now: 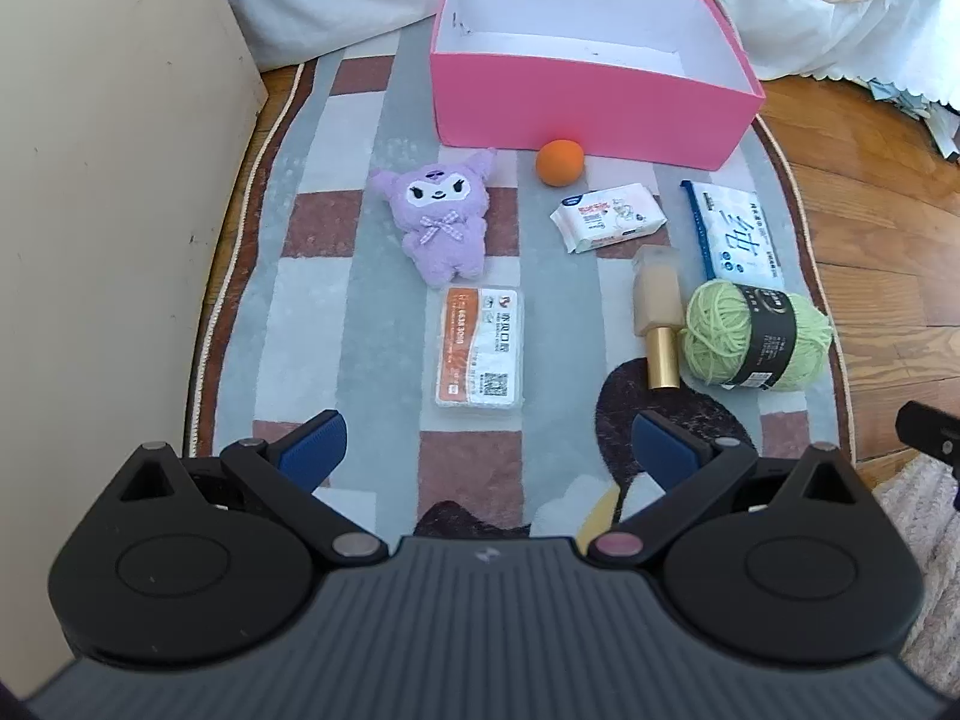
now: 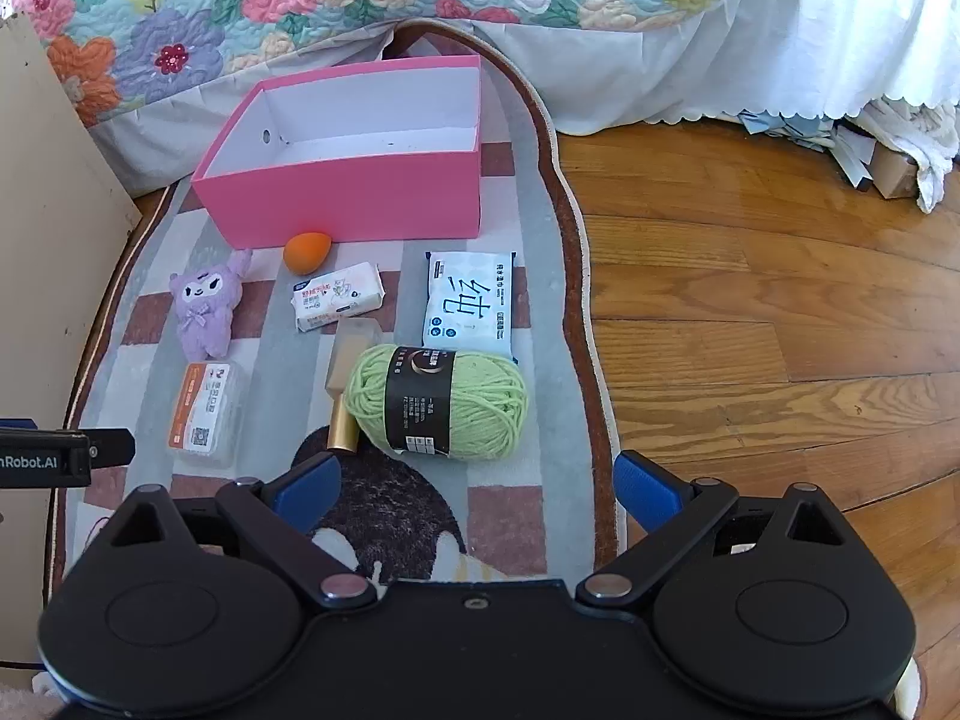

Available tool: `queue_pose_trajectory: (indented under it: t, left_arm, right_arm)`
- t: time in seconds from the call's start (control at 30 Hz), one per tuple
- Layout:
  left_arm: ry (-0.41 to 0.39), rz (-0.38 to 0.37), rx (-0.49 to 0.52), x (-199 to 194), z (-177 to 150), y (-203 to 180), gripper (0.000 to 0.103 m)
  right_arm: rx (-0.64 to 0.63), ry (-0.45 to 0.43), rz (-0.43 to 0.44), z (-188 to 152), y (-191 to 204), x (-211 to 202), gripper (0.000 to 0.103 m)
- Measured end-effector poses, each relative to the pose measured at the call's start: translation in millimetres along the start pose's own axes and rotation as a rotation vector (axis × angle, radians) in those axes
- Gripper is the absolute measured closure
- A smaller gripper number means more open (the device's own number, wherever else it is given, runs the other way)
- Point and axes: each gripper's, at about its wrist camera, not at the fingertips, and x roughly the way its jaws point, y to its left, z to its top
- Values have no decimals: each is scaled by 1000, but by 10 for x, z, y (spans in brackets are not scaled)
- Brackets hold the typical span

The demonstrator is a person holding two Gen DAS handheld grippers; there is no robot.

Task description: Organize objects

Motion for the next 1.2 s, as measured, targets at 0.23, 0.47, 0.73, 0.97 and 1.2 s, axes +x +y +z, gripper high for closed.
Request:
queue_pose_trajectory:
  t: [0.23,0.47,0.73,0.97,1.2]
  left_arm:
    - [-35,-66,51,-66,-27,-115,0]
    - [-68,-37,64,-90,-31,-106,0]
    - [-78,-51,78,-106,-44,-124,0]
    - [-112,-66,41,-159,-39,-74,0]
    - [-137,-46,19,-175,-45,-9,0]
  right_arm:
    - [-1,2,10,-2,-1,10,4]
    - [-3,8,10,-13,11,26,4]
    - [-10,10,9,-16,18,29,4]
    - [-16,15,5,-26,35,44,4]
    - [-17,18,0,-36,32,56,4]
